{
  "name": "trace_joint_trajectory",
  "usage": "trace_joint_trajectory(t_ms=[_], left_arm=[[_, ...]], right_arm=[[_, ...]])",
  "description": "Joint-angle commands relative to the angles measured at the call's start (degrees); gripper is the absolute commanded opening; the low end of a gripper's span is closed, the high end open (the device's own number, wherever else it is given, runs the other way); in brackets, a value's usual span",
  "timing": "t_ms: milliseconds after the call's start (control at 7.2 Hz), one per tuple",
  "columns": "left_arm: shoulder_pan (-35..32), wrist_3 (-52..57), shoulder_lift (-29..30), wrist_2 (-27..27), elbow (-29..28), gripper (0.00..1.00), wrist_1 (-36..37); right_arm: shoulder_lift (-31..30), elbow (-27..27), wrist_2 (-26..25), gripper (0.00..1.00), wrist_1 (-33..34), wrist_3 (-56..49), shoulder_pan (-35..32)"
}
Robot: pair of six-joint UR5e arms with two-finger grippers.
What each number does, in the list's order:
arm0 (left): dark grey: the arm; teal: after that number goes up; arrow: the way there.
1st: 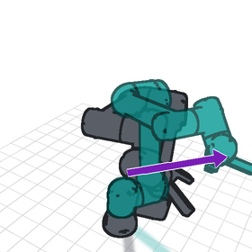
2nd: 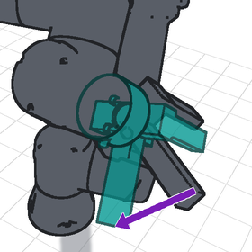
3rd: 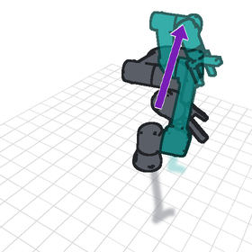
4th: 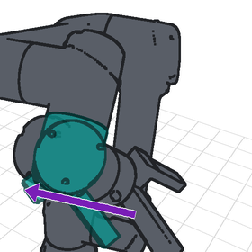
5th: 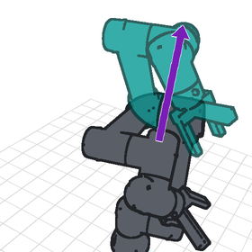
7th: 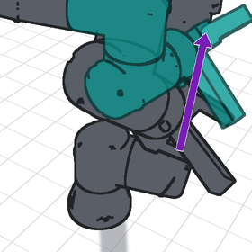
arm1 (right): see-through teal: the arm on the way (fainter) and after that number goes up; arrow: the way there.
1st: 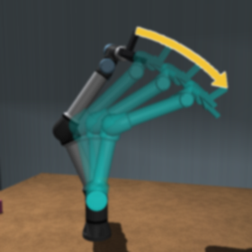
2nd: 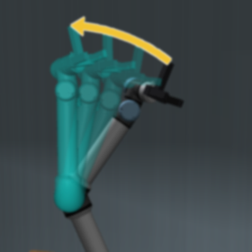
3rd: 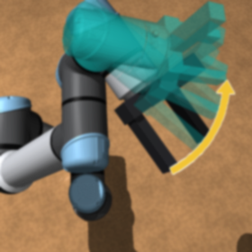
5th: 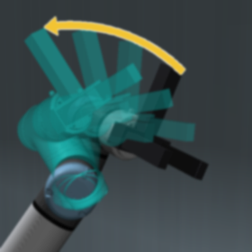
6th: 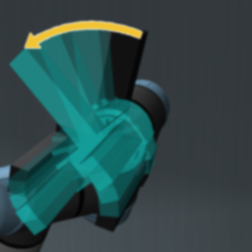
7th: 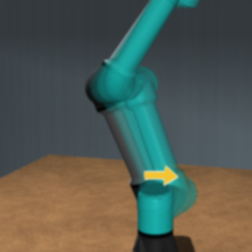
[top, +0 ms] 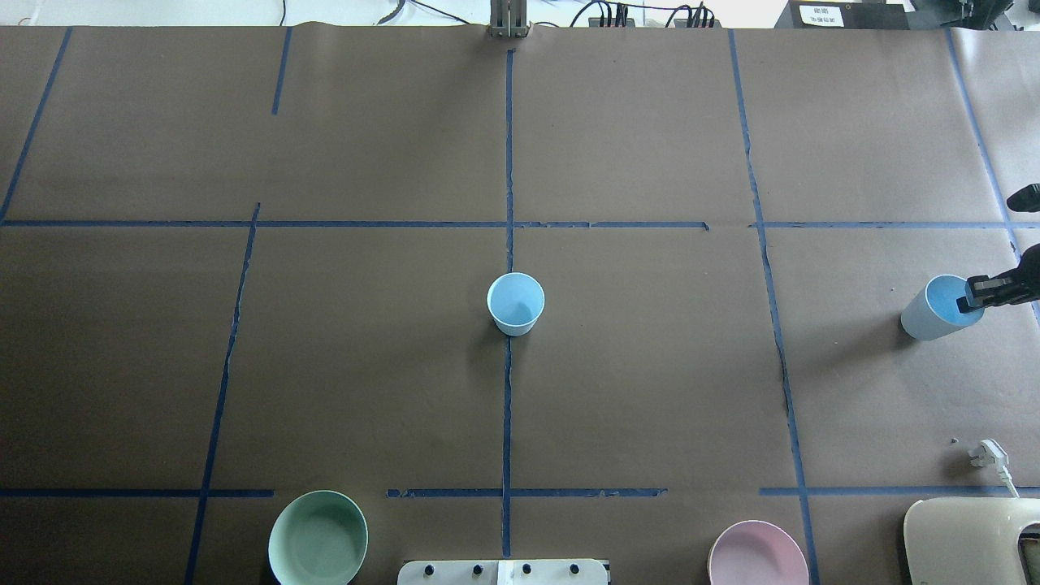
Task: Stack blue cups with both arms
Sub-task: 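Reach the right gripper to the other light blue cup and grasp it, then carry the cup with the right gripper over the center cup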
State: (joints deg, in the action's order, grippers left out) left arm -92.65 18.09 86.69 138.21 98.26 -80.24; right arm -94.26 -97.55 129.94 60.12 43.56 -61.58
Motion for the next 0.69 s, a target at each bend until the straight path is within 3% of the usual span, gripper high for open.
trace_joint_trajectory(t_ms=[0,278,556], left_arm=[[0.0,0.2,0.0,-0.6,-0.6,1.00,0.0],[0.1,-0.4,-0.3,-0.7,-0.5,1.00,0.2],[0.1,-6.6,-0.2,-0.7,0.8,1.00,0.1]], right_arm=[[9.1,-5.6,0.1,0.00,11.0,9.6,3.4],[22.6,-11.5,-2.3,0.00,28.1,21.0,8.3],[36.9,-11.7,-12.4,0.00,40.1,34.9,19.0]])
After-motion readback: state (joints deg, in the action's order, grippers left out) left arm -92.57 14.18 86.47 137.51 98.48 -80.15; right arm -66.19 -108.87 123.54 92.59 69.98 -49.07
